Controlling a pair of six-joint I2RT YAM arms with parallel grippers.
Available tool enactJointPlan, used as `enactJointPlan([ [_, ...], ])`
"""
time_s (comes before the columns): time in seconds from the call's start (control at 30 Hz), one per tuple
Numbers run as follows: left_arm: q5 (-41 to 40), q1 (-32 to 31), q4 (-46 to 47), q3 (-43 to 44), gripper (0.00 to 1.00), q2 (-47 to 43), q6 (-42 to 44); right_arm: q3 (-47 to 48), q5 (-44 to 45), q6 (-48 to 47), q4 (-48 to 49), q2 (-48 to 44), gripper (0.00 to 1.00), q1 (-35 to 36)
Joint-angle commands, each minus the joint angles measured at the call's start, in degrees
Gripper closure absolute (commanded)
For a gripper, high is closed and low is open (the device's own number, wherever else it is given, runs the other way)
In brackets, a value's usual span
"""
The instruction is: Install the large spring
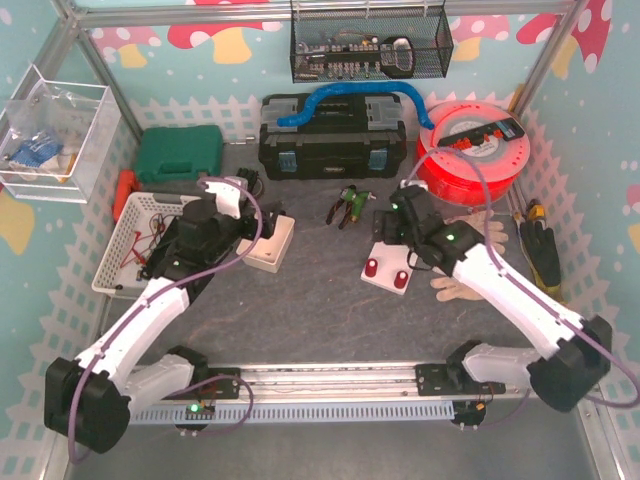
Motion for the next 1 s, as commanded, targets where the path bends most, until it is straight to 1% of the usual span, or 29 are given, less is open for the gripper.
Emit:
enactJointPlan([
  [0.0,-5.7,0.3,6.3,-1.5,0.01,-2.9,-0.1,-2.0,18.4,-12.7,8.6,-6.2,0.01,-0.6],
  [0.07,-7.8,0.3,10.5,-3.0,0.01,-3.4,2.6,-7.8,24.9,-23.1,19.5,-8.9,0.01,-0.8],
  [0.1,-9.1,0.3,12.8,-4.1,0.01,-3.5,4.4,-12.1,27.1,-28.7,27.0,-10.3,0.01,-0.9],
  [0.17,-12.4,0.3,17.4,-6.6,0.01,-2.7,8.1,-21.3,29.5,-38.9,40.2,-11.7,0.01,-1.8],
  [0.2,-14.9,0.3,19.7,-7.8,0.01,-1.8,9.8,-23.8,28.9,-41.4,43.9,-11.4,0.02,-3.3],
  [0.27,-20.9,0.8,22.7,-9.8,0.01,0.7,11.0,-25.2,29.4,-39.3,44.9,-9.0,0.01,-7.5],
  [0.33,-22.2,2.5,24.8,-10.3,0.01,3.6,11.0,-25.7,29.6,-36.9,44.5,-6.3,0.01,-11.0],
  [0.43,-20.7,5.6,27.8,-10.6,0.01,7.5,11.6,-28.0,27.1,-37.3,48.5,-4.2,0.01,-15.1],
  [0.53,-16.4,9.2,31.3,-12.0,0.01,10.9,12.0,-33.1,21.4,-38.3,56.9,-4.2,0.01,-19.2],
  [0.6,-13.7,11.1,34.8,-13.7,0.01,13.0,11.6,-36.4,19.5,-38.3,61.6,-4.0,0.01,-21.6],
  [0.67,-13.9,12.7,37.5,-15.3,0.01,15.1,10.4,-39.0,17.8,-36.8,64.8,-3.7,0.01,-24.1],
  [0.77,-13.9,14.7,41.1,-17.7,0.01,18.2,8.2,-43.1,12.2,-35.4,70.5,-3.2,0.01,-28.7],
  [0.87,-15.6,15.9,43.4,-18.6,0.01,21.9,7.6,-45.9,8.3,-34.2,75.3,-1.4,0.02,-32.3],
  [0.9,-14.9,16.3,44.6,-18.4,0.01,22.1,8.5,-46.1,7.4,-34.3,76.9,-1.1,0.02,-32.9],
  [0.97,-14.4,16.9,50.8,-20.1,0.01,22.8,9.4,-46.9,3.3,-36.2,81.2,-0.3,0.01,-33.5],
])
